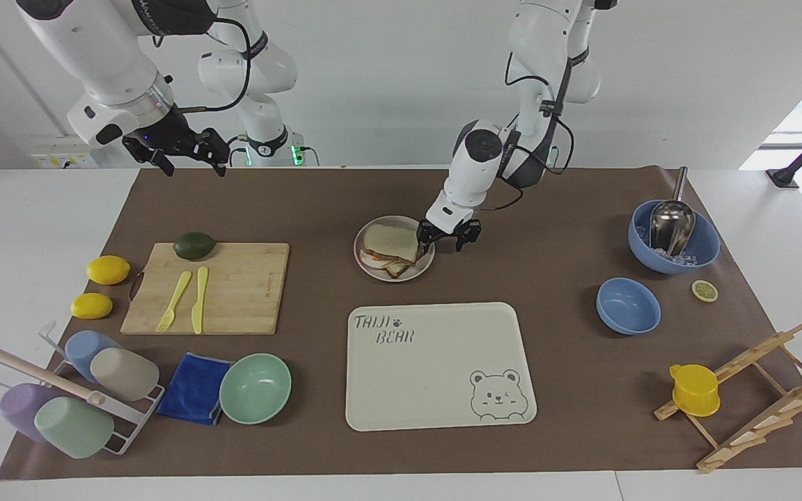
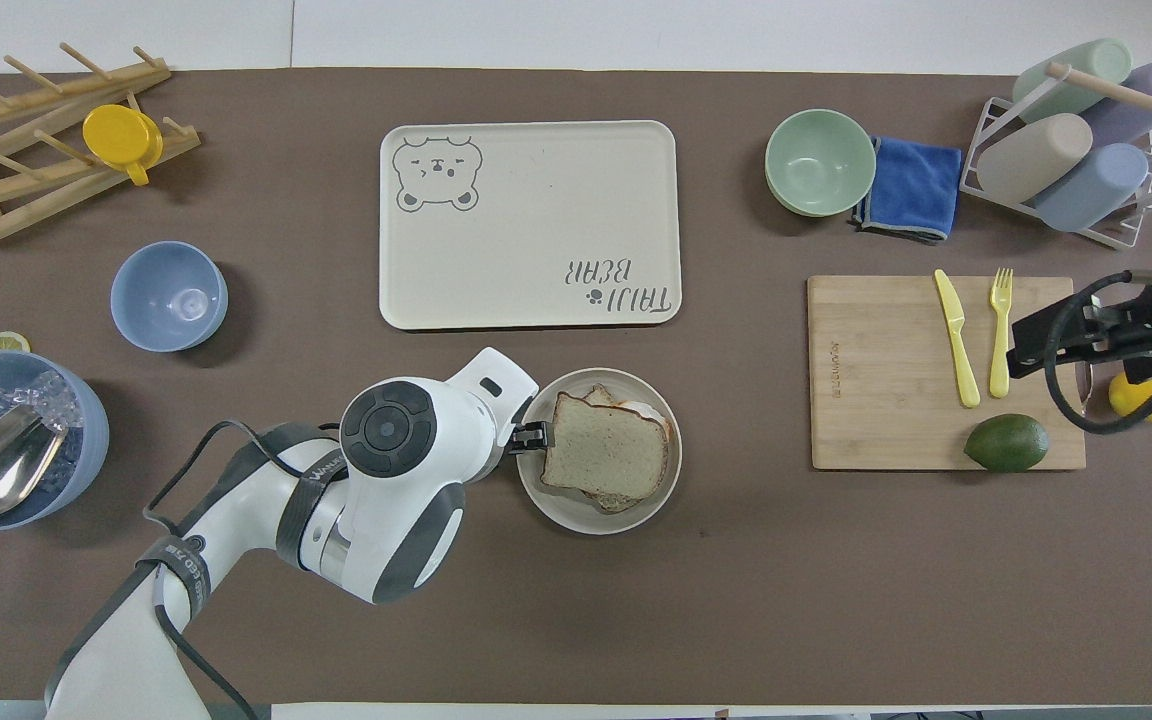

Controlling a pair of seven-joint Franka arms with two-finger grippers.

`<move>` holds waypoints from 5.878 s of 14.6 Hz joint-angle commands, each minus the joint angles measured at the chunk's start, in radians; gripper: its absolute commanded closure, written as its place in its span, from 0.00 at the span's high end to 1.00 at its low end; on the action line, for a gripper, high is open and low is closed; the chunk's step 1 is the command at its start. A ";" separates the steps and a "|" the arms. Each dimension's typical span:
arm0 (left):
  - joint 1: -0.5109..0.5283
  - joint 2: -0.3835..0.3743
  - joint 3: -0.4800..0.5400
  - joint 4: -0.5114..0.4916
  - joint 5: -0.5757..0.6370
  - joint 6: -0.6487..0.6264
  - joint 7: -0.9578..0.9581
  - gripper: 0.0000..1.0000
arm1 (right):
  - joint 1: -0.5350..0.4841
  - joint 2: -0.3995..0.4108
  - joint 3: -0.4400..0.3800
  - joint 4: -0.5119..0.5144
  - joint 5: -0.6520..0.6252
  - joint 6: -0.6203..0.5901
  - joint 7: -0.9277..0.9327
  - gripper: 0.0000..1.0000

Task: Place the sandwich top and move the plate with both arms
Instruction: 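Grasp the plate rim with the left gripper, then slide the plate with the left gripper onto the bear tray, then open the left gripper and draw it back from the plate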

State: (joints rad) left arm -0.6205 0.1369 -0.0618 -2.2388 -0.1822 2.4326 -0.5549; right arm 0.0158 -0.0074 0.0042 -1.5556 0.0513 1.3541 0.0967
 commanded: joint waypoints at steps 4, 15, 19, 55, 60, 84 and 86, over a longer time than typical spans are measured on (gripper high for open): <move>-0.028 -0.007 0.014 -0.021 -0.016 0.029 -0.003 0.62 | -0.042 -0.020 0.008 -0.026 -0.014 0.039 -0.023 1.00; -0.050 0.032 0.013 -0.016 -0.023 0.085 -0.002 0.17 | -0.050 -0.006 0.010 0.005 -0.010 0.019 -0.028 1.00; -0.045 0.033 0.014 -0.012 -0.023 0.079 0.006 0.00 | -0.043 -0.006 0.014 0.009 -0.007 0.019 -0.028 1.00; 0.231 0.268 0.019 0.525 -0.401 -0.106 0.228 0.00 | 0.013 -0.008 -0.056 0.003 -0.014 0.026 -0.081 1.00; 0.260 0.348 0.022 0.574 -0.382 -0.067 0.231 0.00 | 0.009 -0.009 -0.056 0.000 -0.014 0.026 -0.092 1.00; 0.323 0.363 0.037 0.542 -0.157 -0.024 0.368 1.00 | 0.010 -0.005 -0.052 0.005 -0.045 0.063 -0.129 1.00; 0.334 0.316 0.054 0.542 -0.151 -0.088 0.368 1.00 | 0.009 -0.005 -0.052 0.005 -0.045 0.063 -0.130 1.00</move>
State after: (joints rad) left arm -0.3019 0.5128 -0.0208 -1.6901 -0.3602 2.4229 -0.1963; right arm 0.0247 -0.0087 -0.0478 -1.5474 0.0179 1.4054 -0.0049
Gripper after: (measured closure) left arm 0.000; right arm 0.000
